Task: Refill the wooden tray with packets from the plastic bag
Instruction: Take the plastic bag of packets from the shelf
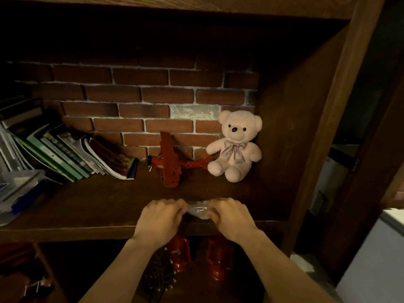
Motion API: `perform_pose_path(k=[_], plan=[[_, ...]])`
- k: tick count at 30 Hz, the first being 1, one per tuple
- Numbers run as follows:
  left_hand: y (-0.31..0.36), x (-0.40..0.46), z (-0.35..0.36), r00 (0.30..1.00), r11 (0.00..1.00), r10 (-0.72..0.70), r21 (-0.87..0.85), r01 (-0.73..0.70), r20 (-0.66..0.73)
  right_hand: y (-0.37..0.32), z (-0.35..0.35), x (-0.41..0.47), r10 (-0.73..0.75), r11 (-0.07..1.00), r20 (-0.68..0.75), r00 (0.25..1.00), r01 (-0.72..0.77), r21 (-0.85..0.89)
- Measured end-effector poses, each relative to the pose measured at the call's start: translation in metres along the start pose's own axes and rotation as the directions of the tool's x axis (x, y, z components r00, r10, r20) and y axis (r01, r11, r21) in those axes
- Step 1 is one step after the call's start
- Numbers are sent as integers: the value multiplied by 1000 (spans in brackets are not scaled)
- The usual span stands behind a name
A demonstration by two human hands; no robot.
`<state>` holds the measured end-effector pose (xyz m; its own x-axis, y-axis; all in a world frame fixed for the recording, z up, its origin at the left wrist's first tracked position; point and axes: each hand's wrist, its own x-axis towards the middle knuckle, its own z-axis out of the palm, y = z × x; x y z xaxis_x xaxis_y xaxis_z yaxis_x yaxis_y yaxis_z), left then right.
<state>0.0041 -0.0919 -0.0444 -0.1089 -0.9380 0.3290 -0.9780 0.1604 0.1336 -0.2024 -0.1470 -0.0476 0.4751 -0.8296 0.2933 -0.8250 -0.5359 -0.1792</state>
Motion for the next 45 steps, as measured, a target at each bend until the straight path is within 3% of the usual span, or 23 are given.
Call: perform_pose_path(k=[14,26,31,35,41,45], plan=[[13,34,-81,985,996,39,-67,-51,-166,-1,-86,1,62,997,-111,992,-58,42],[43,41,-126,954,977,178,-69,-200,-239,-11,-135,-39,175,984,-147,973,-177,4],[86,36,-128,922,943,326,-4,-334,-208,-5,-144,-73,261,965,-96,961,-263,-3],[130,28,-121,858,878,476,46,-477,-193,1,-153,-107,270,963,-124,955,-266,43],[213,14,-111,783,786,615,-7,-618,-92,31,-187,-177,360,933,-183,915,-350,87],[266,0,-109,739,737,667,-64,-673,-91,53,-208,-219,425,901,-215,879,-435,1]])
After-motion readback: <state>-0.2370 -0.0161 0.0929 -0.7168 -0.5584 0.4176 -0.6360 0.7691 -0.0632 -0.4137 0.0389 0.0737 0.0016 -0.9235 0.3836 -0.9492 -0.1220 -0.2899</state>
